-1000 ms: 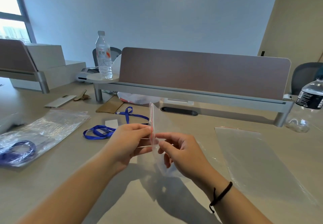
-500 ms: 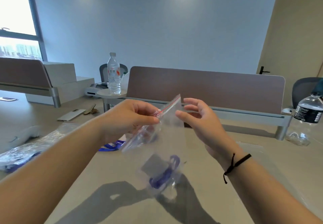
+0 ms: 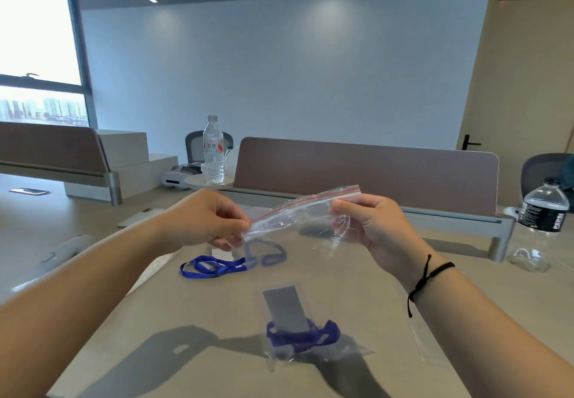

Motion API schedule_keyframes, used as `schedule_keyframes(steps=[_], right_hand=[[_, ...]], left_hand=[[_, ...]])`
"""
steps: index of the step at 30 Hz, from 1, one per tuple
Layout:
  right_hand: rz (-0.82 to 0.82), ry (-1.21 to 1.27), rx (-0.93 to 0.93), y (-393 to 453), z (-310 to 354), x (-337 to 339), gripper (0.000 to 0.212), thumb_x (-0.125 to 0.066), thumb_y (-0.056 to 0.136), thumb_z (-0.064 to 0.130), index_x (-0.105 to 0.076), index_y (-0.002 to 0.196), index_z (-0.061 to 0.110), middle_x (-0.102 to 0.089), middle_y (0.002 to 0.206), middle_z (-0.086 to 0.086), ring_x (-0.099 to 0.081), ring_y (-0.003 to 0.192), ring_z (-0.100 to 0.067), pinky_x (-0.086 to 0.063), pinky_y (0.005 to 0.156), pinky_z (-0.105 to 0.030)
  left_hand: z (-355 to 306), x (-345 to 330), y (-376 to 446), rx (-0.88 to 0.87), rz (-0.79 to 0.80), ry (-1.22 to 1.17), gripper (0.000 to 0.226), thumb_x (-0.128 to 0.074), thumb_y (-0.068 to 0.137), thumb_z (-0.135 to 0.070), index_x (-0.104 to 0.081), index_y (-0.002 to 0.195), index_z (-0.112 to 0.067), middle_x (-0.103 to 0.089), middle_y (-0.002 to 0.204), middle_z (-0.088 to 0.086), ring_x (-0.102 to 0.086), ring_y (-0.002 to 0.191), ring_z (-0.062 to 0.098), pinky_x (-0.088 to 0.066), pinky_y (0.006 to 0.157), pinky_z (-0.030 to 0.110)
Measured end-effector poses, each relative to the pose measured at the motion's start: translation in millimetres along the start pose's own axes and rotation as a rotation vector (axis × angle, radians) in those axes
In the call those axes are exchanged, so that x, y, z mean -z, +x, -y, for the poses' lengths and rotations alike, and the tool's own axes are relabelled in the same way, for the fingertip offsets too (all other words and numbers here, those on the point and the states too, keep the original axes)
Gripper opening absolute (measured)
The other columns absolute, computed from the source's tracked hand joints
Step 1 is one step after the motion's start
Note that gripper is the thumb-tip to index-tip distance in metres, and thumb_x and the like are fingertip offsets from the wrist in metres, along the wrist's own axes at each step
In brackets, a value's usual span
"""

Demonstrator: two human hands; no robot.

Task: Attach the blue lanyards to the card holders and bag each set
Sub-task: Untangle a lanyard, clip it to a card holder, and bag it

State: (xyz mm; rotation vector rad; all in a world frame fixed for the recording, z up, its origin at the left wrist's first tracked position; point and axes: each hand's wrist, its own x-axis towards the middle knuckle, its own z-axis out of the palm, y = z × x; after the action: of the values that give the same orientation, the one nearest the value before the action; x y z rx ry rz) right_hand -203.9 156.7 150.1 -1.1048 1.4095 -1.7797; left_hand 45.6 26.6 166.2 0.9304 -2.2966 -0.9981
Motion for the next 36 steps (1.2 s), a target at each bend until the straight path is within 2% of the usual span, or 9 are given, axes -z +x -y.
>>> schedule_keyframes(steps=[5,10,14,19,21,26,29,32,36], right_hand=[[-0.046,0.005,0.001,-2,-3,7,0.01,-0.076,0.086,0.011,-0.074,0.089,0.002,-0.072,0.078,-0.01,-0.066,0.064,-0.019,-0.057,0.061,-0.028],[-0.039,0.062,0.017,-7,-6,4,0.008,-0.076,0.086,0.01,-0.075,0.09,0.004,-0.072,0.082,-0.009,-0.063,0.066,-0.014,-0.056,0.061,-0.026],[-0.044,0.112,0.016,-11,-10,2,0.003,-0.077,0.084,0.01,-0.076,0.086,0.009,-0.072,0.087,-0.01,-0.063,0.073,-0.017,-0.056,0.066,-0.029],[-0.048,0.178,0.011,-15,-8,-2,0.005,-0.076,0.084,0.006,-0.075,0.081,0.009,-0.073,0.08,-0.01,-0.064,0.061,-0.017,-0.061,0.067,-0.033],[-0.054,0.194,0.006,-16,-8,-5,0.003,-0.075,0.084,0.004,-0.075,0.083,0.007,-0.072,0.077,-0.01,-0.065,0.061,-0.018,-0.062,0.069,-0.034],[-0.05,0.214,-0.022,-17,-17,-8,0.004,-0.075,0.084,0.005,-0.077,0.088,0.005,-0.074,0.083,-0.012,-0.068,0.071,-0.022,-0.06,0.071,-0.033],[-0.05,0.197,-0.03,-16,-22,-7,0.004,-0.076,0.084,0.006,-0.078,0.084,0.009,-0.075,0.083,-0.012,-0.068,0.071,-0.021,-0.06,0.072,-0.033],[-0.041,0.175,-0.034,-17,-23,-6,0.004,-0.076,0.083,0.005,-0.077,0.085,0.009,-0.073,0.083,-0.012,-0.065,0.071,-0.02,-0.057,0.066,-0.026],[-0.037,0.235,-0.043,-13,-23,-2,0.006,-0.074,0.084,0.005,-0.076,0.088,0.009,-0.076,0.09,-0.012,-0.069,0.081,-0.023,-0.054,0.081,-0.034]], left_hand=[[-13,-5,-2,-0.02,-0.204,-0.181,0.018,-0.055,0.102,-0.022,-0.064,0.098,-0.007,-0.076,0.086,0.014,-0.077,0.074,0.025,-0.064,0.071,0.04],[-25,-15,0,-0.083,-0.369,-0.158,0.015,-0.046,0.105,-0.029,-0.053,0.098,-0.018,-0.067,0.063,0.009,-0.073,0.055,0.02,-0.06,0.05,0.029],[-19,-23,-1,-0.221,-0.572,0.078,0.013,-0.044,0.105,-0.034,-0.05,0.098,-0.025,-0.062,0.066,0.011,-0.061,0.041,0.006,-0.048,0.049,0.023],[-10,-34,-4,-0.312,-0.634,-0.094,0.006,-0.047,0.104,-0.035,-0.051,0.104,-0.03,-0.063,0.063,0.016,-0.064,0.045,0.015,-0.056,0.049,0.03],[-3,-37,-6,-0.303,-0.581,-0.272,0.014,-0.053,0.101,-0.039,-0.054,0.114,-0.036,-0.068,0.072,0.012,-0.067,0.054,0.018,-0.059,0.053,0.029],[48,-64,-20,-0.074,-0.105,-0.357,0.093,-0.083,0.07,-0.043,-0.034,0.149,-0.03,-0.077,0.109,0.0,-0.074,0.101,0.016,-0.056,0.095,0.04],[78,-86,-29,0.09,0.055,-0.471,0.089,-0.091,0.063,-0.024,-0.048,0.141,-0.032,-0.075,0.116,0.001,-0.073,0.103,0.02,-0.057,0.094,0.041],[95,-101,-29,0.144,0.002,-0.604,0.084,-0.094,0.061,-0.011,-0.058,0.134,-0.033,-0.063,0.127,0.009,-0.071,0.104,0.029,-0.059,0.09,0.041],[101,-115,-30,0.185,0.087,-0.607,0.067,-0.093,0.063,-0.024,-0.065,0.124,-0.022,-0.069,0.123,0.007,-0.069,0.108,0.025,-0.056,0.097,0.042]])
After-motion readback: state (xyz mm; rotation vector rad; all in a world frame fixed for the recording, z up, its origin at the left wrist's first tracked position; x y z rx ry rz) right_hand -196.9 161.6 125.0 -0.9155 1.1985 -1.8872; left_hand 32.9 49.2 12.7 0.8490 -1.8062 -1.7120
